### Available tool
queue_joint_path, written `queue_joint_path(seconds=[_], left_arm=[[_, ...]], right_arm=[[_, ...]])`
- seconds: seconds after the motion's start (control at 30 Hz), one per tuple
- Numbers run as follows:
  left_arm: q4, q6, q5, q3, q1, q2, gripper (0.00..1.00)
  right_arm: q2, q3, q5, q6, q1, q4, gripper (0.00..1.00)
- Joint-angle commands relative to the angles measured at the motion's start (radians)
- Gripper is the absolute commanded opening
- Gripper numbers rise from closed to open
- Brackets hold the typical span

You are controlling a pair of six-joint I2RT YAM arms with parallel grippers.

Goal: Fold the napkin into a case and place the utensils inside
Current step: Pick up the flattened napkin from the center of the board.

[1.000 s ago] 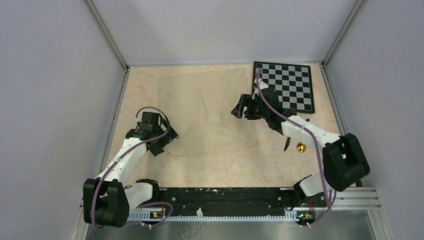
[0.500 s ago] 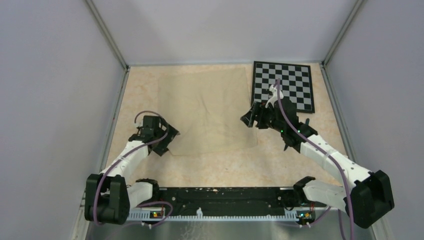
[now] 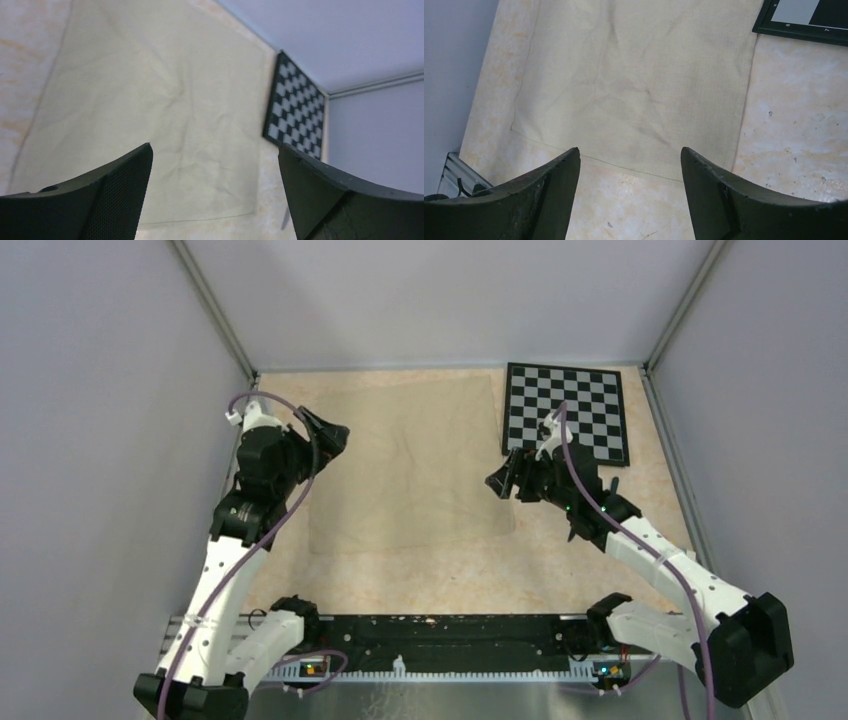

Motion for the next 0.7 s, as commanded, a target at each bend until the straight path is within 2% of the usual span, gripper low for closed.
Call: queue_joint_path(seconds=[0.0, 0.13, 0.2, 0.27, 0.33, 0.37, 0.43, 0.67], left_arm=[[-0.274, 0.064, -0.104, -0.078, 0.009, 0.054, 0.99], [-0.282, 0.071, -0.094, -0.176, 0.025, 0.080, 0.99], [-0.269, 0.057, -0.086, -0.232, 0.040, 0.096, 0.99], [-0.279, 0.022, -0.079, -0.255, 0.070, 0.109, 0.99], [-0.284, -0.009, -0.069, -0.262, 0.081, 0.108, 0.99], [-0.281, -0.020, -0.067, -0.263, 0.081, 0.103, 0.99], [-0.289, -0.027, -0.077, -0.251, 0.081, 0.095, 0.99], [-0.383, -0.005, -0.144, -0.167, 0.081, 0.112, 0.99]], right_arm=[[0.055, 0.021, -0.052, -0.005, 0.003, 0.022, 0.73], [0.116, 0.030, -0.075, 0.016, 0.002, 0.014, 0.72], [0.156, 0.054, -0.022, 0.043, 0.002, -0.043, 0.72], [0.215, 0.111, 0.140, 0.130, 0.003, -0.189, 0.70], [0.274, 0.176, 0.315, 0.285, 0.002, -0.368, 0.67], [0.296, 0.200, 0.357, 0.375, 0.003, -0.444, 0.65], [0.327, 0.221, 0.365, 0.451, 0.007, -0.505, 0.59], [0.452, 0.245, 0.353, 0.570, 0.031, -0.549, 0.51]])
